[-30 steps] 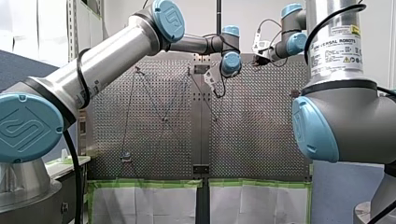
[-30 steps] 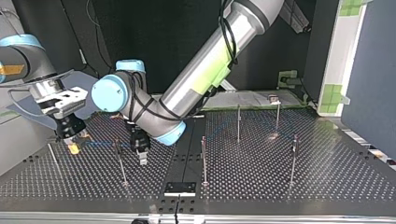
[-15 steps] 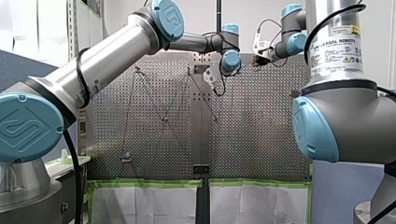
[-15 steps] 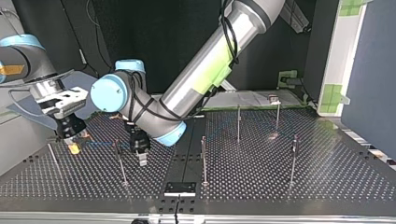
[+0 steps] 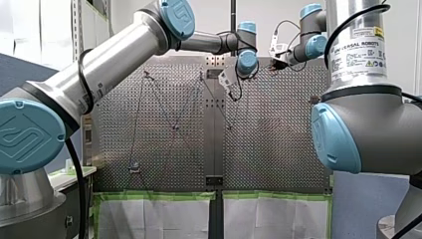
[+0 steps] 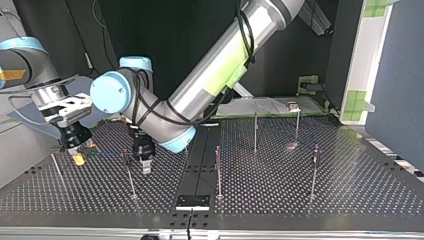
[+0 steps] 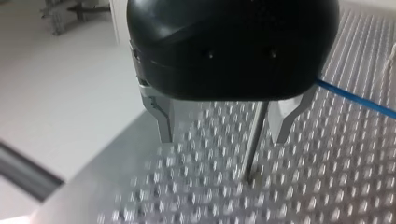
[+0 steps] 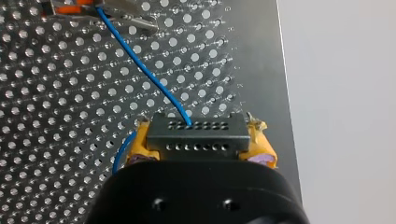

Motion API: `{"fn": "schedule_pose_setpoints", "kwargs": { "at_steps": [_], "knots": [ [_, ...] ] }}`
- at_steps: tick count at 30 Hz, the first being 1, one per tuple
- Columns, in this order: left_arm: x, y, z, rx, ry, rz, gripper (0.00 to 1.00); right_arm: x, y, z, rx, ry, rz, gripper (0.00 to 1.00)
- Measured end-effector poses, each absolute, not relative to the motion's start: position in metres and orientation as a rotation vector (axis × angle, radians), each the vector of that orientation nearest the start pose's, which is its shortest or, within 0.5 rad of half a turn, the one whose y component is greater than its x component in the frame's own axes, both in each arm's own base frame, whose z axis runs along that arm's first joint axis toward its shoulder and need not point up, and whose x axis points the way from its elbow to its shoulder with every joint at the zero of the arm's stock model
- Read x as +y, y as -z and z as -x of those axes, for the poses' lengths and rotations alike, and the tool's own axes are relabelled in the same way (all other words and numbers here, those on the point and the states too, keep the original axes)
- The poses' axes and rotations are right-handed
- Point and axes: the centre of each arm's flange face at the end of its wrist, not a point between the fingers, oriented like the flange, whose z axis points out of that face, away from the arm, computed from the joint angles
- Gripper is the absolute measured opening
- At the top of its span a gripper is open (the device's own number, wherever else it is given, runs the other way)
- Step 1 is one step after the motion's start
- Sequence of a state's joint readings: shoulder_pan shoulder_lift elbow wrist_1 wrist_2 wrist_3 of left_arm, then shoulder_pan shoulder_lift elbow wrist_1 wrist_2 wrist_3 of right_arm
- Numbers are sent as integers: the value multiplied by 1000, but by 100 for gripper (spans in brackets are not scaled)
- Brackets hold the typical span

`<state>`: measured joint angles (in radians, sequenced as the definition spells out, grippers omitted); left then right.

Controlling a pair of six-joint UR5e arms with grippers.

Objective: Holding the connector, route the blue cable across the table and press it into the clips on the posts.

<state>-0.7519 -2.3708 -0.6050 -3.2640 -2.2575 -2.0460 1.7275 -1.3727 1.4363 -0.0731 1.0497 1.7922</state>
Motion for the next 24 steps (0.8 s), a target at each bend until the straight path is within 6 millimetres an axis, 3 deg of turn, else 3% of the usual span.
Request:
{"fn": "schedule_pose_setpoints", "kwargs": {
  "at_steps": [6,24],
  "knots": [
    [-580,-423,-503,1544,448,315,100,-527,-455,-269,1380,2493,2228,0],
    [-578,-359,-489,1651,374,272,100,-527,-455,-269,1380,2492,2228,0]
  ]
}}
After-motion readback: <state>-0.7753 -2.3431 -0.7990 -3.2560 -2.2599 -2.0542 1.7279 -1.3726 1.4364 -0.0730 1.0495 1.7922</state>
